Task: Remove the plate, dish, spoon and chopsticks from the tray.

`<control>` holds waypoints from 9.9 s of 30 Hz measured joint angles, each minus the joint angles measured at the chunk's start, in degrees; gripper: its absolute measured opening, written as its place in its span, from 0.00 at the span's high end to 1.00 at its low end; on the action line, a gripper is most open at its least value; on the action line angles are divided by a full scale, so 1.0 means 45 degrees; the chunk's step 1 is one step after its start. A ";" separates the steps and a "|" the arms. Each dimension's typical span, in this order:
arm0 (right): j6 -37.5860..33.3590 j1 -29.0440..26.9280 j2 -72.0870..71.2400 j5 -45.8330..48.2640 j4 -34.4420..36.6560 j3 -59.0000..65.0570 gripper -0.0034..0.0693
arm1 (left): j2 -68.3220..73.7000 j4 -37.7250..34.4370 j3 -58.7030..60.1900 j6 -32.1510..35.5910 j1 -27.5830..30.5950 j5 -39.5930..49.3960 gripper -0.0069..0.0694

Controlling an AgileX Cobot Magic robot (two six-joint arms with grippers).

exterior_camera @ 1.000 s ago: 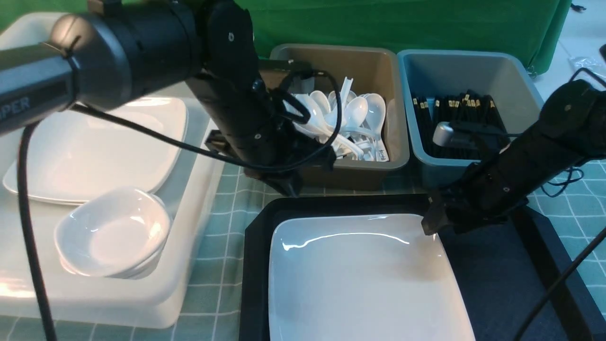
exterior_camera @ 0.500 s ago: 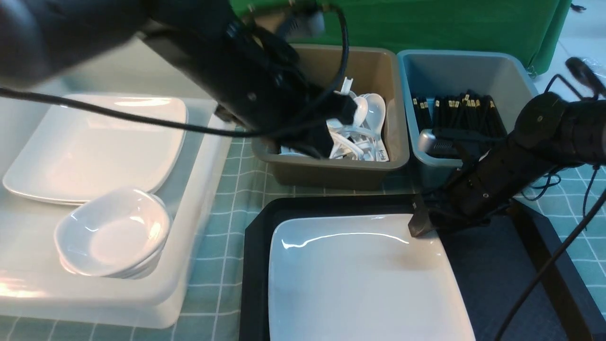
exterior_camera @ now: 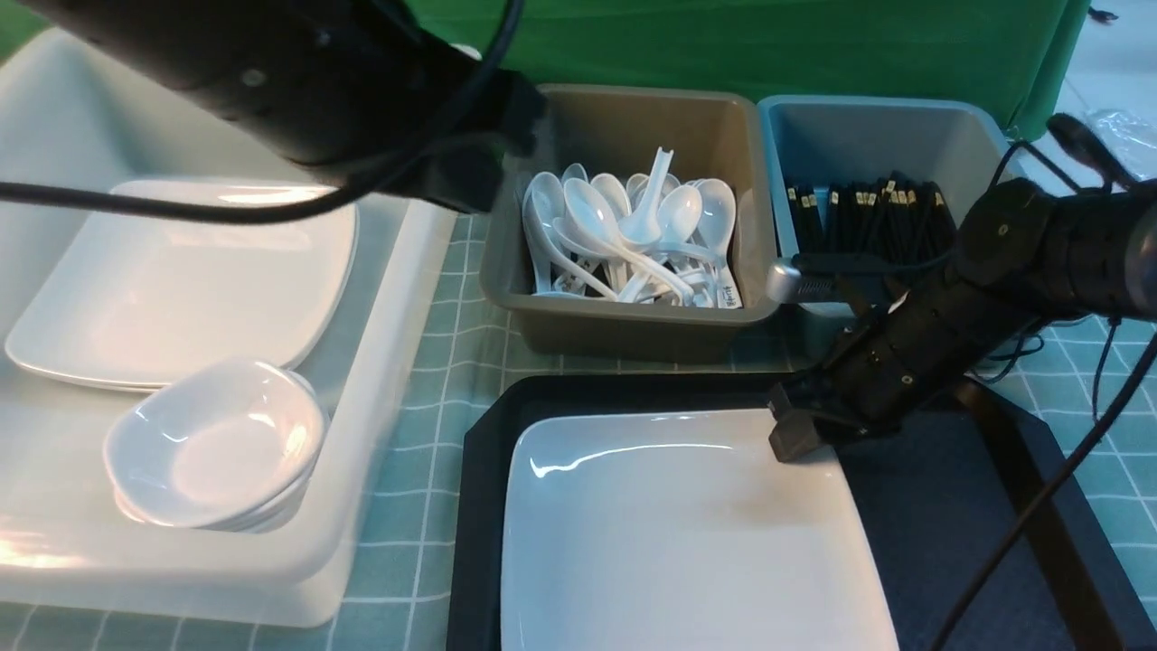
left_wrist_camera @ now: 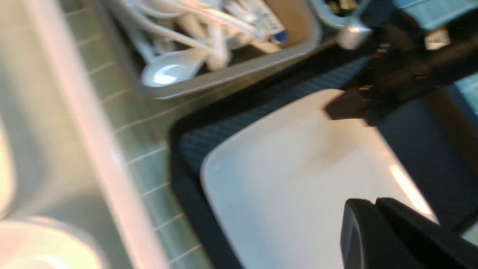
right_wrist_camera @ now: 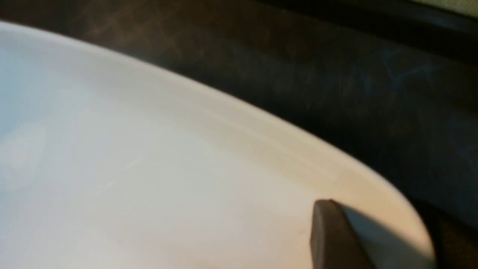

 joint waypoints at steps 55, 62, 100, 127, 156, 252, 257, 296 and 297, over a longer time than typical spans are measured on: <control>0.0637 0.0011 -0.2248 0.2055 0.3496 -0.8207 0.87 | -0.1804 -0.1468 0.2228 0.0653 0.8013 -0.0166 0.90; 0.0889 0.0825 0.0222 0.1714 0.4450 -1.0684 0.87 | -0.2651 -0.1374 0.2228 0.0583 0.8013 -0.0196 0.90; -0.1285 0.5870 0.5730 -0.7627 0.4427 -1.2957 0.87 | -0.5193 -0.0715 0.2247 0.0416 0.8013 0.0526 0.90; -0.1978 0.6110 0.6599 -0.9038 0.4578 -1.2957 0.87 | -0.5193 -0.0686 0.2247 0.0610 0.8013 0.0467 0.90; -0.2242 0.5016 0.4295 -0.3245 0.3103 -1.2977 0.86 | -0.4878 -0.0443 0.3394 0.0650 0.8013 0.0054 0.90; 0.7431 0.0100 -1.9038 -0.2177 -0.7356 0.6468 0.91 | 0.8191 0.0584 -0.4927 0.0972 0.7406 0.0483 0.90; 0.7418 0.0100 -1.9038 -0.2120 -0.7356 0.6468 0.91 | 0.7078 0.0584 -0.3697 0.0736 0.9656 0.0184 0.90; 0.6916 0.0100 -1.9038 -0.2203 -0.7356 0.6468 0.90 | 0.8659 0.2334 -0.0663 0.0779 1.0606 -0.2580 0.90; 0.6916 0.0100 -1.9038 -0.2206 -0.7356 0.6468 0.90 | 0.8686 0.2384 -0.0663 0.0709 1.0532 -0.2488 0.90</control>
